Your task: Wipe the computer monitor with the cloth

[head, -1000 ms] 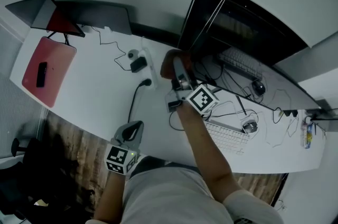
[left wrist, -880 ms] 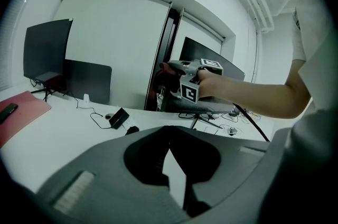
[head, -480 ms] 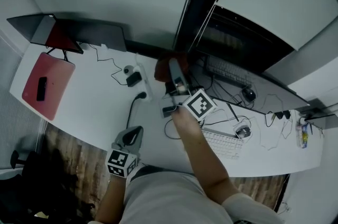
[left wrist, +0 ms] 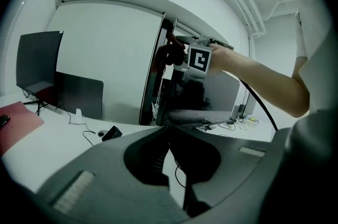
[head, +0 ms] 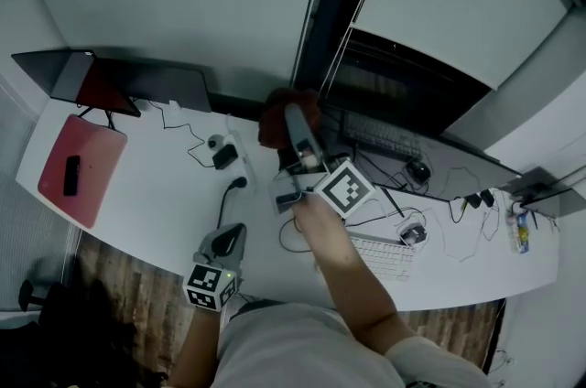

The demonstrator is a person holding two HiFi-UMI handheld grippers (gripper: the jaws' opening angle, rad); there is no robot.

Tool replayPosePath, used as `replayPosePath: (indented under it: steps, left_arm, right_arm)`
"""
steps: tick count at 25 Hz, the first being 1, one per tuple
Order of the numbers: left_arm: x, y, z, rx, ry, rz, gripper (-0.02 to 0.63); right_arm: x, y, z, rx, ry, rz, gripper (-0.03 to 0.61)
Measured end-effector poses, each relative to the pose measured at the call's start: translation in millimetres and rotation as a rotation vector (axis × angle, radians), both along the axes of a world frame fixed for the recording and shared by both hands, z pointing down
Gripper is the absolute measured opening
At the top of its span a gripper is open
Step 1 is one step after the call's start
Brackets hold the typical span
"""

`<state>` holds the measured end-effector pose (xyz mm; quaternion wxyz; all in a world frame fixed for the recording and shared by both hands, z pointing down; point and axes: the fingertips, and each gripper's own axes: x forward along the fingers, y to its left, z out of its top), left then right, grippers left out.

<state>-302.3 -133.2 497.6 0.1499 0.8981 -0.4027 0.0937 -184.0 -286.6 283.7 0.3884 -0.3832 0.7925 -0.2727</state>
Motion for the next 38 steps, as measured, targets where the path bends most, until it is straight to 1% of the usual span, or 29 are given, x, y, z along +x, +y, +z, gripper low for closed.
replayPosePath:
  steps: [7,10,21,29,34,38]
  left_arm:
    - [6.5,2.3,-5.7,0.001,0.011,0.009,0.009]
    - [8.0,4.3,-5.7,0.002,0.015,0.016,0.009]
    - [25.0,9.3,-5.0,-0.006,0.004,0.027,0.009]
    - [43.0,15.7,-4.0,-0.005,-0.026,0.046,0.009]
    - [58.5,23.3,-1.3,-0.012,-0.033,0.065,0.009]
    - [72.5,27.4,-0.3,-0.014,-0.036,0.085,0.009]
  right_arm:
    - [8.2,12.3,-40.8,0.066,0.004,0.013,0.158]
    - [14.8,12.9,-46.0,0.071,-0.007,0.024,0.158]
    - [41.4,4.7,-15.4,-0.063,-0.073,0.042,0.158]
    - [65.1,16.2,-13.4,-0.080,-0.094,0.053,0.158]
    - [83.7,24.9,-8.4,-0.119,-0.100,0.068,0.156]
    - [104.4,31.9,-2.8,-0.148,-0.097,0.099,0.156]
